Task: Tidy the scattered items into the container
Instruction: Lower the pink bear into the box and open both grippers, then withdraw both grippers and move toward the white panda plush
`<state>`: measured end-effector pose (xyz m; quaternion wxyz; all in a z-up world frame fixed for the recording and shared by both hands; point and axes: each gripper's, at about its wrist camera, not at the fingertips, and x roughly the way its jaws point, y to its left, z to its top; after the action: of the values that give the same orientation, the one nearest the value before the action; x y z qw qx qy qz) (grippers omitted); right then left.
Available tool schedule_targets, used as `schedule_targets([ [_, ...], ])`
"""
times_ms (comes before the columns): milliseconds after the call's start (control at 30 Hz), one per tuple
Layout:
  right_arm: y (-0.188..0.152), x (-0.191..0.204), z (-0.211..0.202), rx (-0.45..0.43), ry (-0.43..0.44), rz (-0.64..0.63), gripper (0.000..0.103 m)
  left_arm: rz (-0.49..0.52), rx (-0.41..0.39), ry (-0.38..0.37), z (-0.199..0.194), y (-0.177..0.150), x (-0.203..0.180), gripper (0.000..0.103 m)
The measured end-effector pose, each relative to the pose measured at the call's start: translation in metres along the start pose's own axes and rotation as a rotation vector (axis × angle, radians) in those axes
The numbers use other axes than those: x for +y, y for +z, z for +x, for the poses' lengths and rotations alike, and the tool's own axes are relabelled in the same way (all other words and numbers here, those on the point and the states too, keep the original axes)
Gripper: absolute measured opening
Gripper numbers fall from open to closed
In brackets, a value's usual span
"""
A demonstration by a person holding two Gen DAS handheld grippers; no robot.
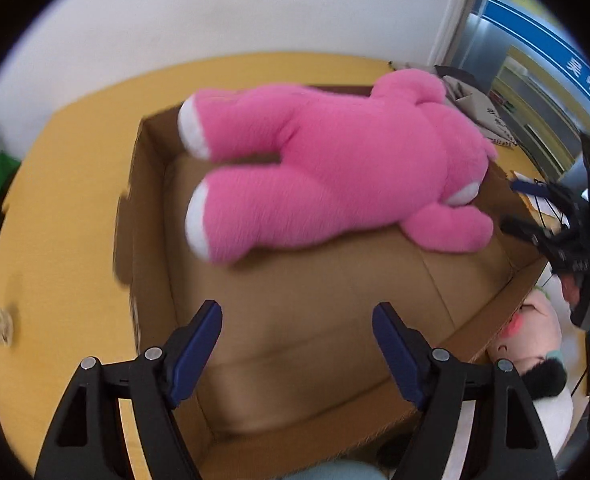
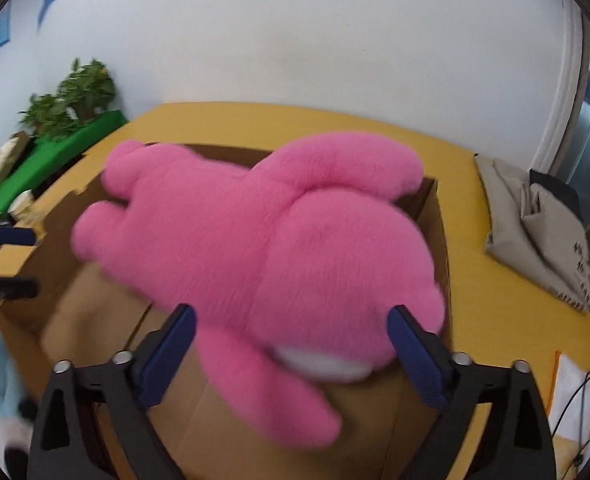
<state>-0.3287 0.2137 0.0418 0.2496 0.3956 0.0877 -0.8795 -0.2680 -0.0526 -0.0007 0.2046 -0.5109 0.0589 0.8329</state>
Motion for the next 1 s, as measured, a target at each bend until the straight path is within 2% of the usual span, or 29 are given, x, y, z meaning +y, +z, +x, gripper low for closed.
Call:
schedule_targets([
  [67, -0.021, 0.003, 0.003, 0.068, 0.007, 0.01, 0.103, -0.061, 0.062, -0.01, 0.009, -0.008, 0.013, 0.077],
  [167, -0.054, 0.002, 0.01, 0.185, -0.088, 0.015, 0.101, -0.111, 0.137, 0.002, 0.026, -0.014, 0.023, 0.076],
  [200, -0.062, 0.003, 0.003, 0.155, -0.092, 0.016, 0.099, -0.117, 0.155, 0.011, 0.03, -0.018, 0.028, 0.076],
  [267, -0.071, 0.003, -0.008, 0.168, -0.091, 0.074, 0.096, -0.09, 0.134, 0.046, 0.027, -0.026, 0.028, 0.073],
  [467, -0.08, 0.001, -0.019, 0.165, -0.124, 0.135, 0.096, -0.077, 0.151, 0.059, 0.024, -0.044, 0.019, 0.073],
  [533, -0.083, 0.005, -0.017, 0.163, -0.13, 0.144, 0.096, -0.087, 0.098, 0.064, 0.013, -0.049, 0.018, 0.073],
  [633, -0.082, 0.003, -0.016, 0.146, -0.142, 0.149, 0.096, -0.1, -0.028, 0.101, -0.02, -0.054, 0.012, 0.073],
  [667, -0.081, 0.006, -0.022, 0.115, -0.142, 0.143, 0.101, -0.093, -0.084, 0.129, -0.037, -0.057, 0.008, 0.073],
  [733, -0.078, 0.018, -0.038, 0.034, -0.158, 0.11, 0.103, -0.089, -0.178, 0.163, -0.066, -0.065, 0.0, 0.073],
  [900, -0.079, 0.052, -0.096, -0.127, -0.2, 0.012, 0.103, -0.126, -0.318, 0.122, -0.12, -0.099, -0.014, 0.077],
  [1000, -0.091, 0.082, -0.135, -0.246, -0.249, -0.021, 0.103, -0.192, -0.394, 0.116, -0.144, -0.137, -0.014, 0.077],
])
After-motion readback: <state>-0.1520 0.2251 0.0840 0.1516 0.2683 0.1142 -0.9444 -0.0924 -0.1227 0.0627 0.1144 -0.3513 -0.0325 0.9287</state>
